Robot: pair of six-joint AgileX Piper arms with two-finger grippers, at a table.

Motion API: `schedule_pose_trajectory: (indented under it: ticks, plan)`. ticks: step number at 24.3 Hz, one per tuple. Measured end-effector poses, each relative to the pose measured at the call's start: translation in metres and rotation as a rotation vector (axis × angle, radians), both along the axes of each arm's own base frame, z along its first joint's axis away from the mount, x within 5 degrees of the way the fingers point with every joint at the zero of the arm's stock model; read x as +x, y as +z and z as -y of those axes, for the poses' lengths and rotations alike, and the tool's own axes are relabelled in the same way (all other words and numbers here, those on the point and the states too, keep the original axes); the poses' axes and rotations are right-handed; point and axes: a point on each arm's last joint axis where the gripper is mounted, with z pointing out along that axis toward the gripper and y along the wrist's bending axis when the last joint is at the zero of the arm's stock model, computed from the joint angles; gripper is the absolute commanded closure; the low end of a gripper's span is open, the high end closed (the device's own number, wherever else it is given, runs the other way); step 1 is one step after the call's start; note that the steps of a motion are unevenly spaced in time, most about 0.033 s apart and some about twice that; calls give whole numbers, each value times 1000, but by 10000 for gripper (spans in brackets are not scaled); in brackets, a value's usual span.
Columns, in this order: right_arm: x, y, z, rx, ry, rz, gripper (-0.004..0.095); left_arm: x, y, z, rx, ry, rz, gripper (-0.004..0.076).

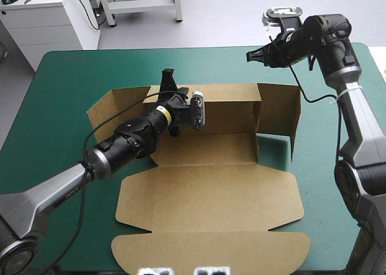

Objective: Fold the box

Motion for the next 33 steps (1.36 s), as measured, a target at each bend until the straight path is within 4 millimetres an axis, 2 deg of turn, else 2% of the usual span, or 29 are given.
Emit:
schedule_pose_trajectory:
  ticks: [6,8,17,20,22,28,33]
  plan:
    - [32,-40,30,44,-82,-118,928,0,0,0,-2,-3,1,732]
    - [37,-49,31,47,-86,-139,928,0,0,0,-2,-3,1,732]
    - [39,-57,26,108,-71,-174,928,0,0,0,-1,-3,0,732]
    - [32,-81,24,116,-61,-274,928,0,0,0,-1,-3,0,732]
    - [21,-89,24,116,-39,-315,928,0,0,0,-1,-3,0,732]
    - [-8,-79,25,100,-1,-322,928,0,0,0,0,-2,0,732]
    - [-34,-79,26,84,46,-336,928,0,0,0,1,-1,-1,732]
